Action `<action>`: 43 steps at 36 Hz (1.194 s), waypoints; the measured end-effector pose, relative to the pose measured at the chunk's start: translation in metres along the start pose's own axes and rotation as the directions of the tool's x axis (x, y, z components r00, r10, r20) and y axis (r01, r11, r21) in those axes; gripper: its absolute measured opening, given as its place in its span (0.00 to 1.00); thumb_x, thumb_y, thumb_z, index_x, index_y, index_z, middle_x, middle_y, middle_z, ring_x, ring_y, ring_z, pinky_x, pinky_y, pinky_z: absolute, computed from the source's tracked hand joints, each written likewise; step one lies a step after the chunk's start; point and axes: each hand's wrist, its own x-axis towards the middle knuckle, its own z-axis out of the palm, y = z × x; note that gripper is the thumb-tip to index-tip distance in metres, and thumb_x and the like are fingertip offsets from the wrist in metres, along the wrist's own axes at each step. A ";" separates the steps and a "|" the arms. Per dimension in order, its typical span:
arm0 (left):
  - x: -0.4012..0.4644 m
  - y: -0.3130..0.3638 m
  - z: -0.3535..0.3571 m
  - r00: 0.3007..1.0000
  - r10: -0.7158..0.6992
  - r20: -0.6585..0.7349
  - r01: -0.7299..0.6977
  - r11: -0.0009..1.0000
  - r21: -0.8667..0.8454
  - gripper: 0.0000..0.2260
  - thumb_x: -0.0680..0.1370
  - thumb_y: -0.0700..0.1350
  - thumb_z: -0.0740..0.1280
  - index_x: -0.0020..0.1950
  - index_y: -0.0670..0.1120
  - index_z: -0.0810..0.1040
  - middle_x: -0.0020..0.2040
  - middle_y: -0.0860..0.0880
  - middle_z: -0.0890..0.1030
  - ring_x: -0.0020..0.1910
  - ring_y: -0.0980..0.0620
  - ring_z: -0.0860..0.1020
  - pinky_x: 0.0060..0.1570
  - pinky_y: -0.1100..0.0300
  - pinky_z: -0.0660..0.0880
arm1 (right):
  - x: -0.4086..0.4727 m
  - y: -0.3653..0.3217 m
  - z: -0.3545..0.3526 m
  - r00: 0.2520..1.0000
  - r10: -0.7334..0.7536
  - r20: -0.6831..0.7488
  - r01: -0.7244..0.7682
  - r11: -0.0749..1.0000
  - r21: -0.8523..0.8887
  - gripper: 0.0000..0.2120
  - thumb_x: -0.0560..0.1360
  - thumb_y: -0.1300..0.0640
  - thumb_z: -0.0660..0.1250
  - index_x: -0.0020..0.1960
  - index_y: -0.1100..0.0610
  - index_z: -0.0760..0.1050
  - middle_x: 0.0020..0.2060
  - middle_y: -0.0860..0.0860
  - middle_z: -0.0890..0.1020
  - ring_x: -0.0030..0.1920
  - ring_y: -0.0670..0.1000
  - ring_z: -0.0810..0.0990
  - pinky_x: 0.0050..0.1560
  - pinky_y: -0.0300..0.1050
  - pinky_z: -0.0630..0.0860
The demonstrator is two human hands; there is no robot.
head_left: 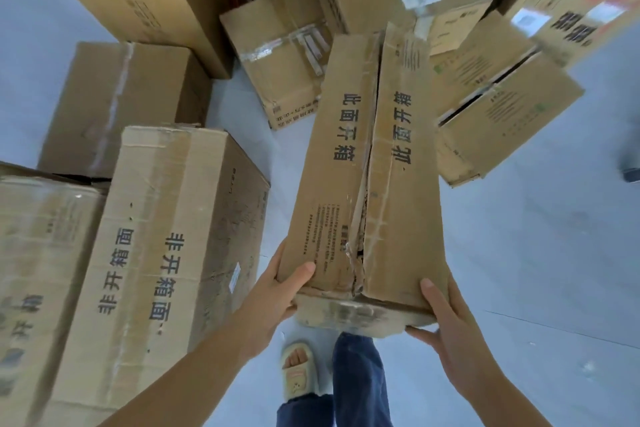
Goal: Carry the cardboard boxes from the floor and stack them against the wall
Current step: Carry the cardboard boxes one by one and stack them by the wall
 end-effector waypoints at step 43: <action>-0.467 -0.178 0.115 0.802 0.465 -0.376 -0.571 0.782 -0.251 0.20 0.77 0.48 0.66 0.68 0.59 0.68 0.55 0.56 0.83 0.51 0.57 0.81 0.59 0.51 0.75 | -0.407 -0.012 -0.148 0.796 -0.397 0.458 0.552 0.785 -0.280 0.23 0.78 0.50 0.62 0.72 0.40 0.64 0.58 0.38 0.80 0.55 0.42 0.80 0.58 0.55 0.78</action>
